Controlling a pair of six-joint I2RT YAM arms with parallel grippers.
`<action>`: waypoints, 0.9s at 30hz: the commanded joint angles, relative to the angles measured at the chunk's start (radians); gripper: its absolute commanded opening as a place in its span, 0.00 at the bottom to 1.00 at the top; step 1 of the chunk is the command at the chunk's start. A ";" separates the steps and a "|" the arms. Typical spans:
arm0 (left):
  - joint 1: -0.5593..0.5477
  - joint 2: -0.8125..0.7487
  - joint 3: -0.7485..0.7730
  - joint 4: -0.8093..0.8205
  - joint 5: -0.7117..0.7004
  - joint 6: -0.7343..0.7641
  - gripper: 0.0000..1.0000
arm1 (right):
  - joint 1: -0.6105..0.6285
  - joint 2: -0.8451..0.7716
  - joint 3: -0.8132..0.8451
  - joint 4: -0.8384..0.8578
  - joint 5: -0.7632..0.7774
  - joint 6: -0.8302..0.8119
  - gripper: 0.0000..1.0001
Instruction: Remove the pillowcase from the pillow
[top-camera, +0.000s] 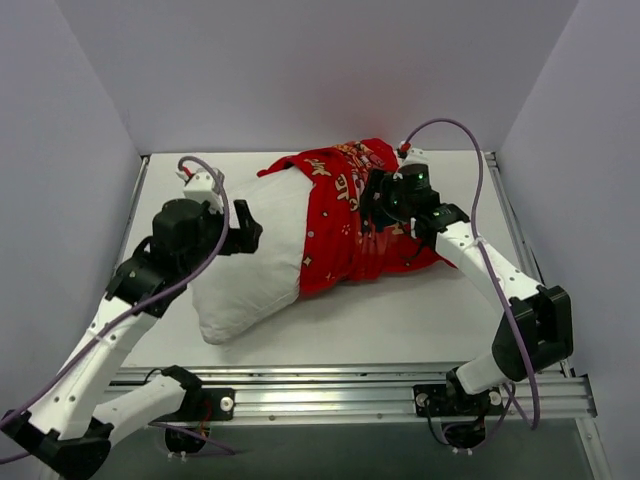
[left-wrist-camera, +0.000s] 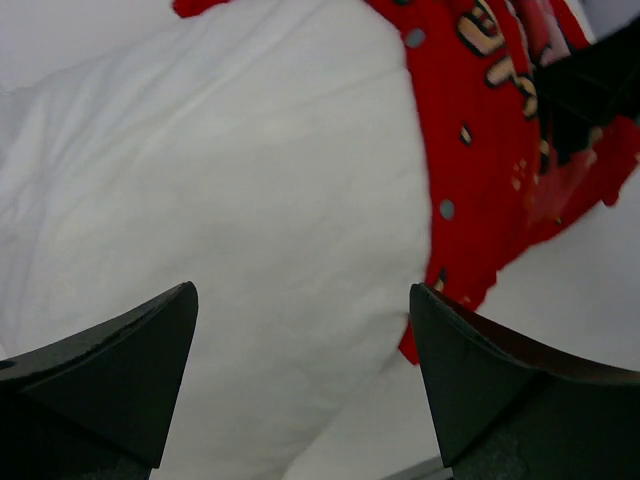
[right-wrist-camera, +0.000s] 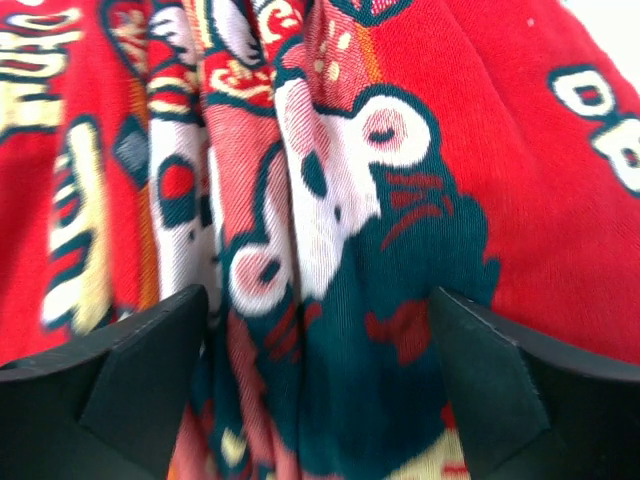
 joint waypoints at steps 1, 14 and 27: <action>-0.155 -0.058 -0.077 -0.087 -0.072 0.027 0.94 | 0.013 -0.111 -0.010 -0.050 -0.013 -0.024 0.91; -0.441 0.119 -0.252 -0.033 -0.377 -0.125 0.94 | 0.022 -0.293 -0.124 -0.104 -0.064 -0.059 1.00; -0.436 0.313 -0.337 0.108 -0.436 -0.283 0.62 | 0.117 -0.382 -0.236 -0.082 -0.105 -0.061 1.00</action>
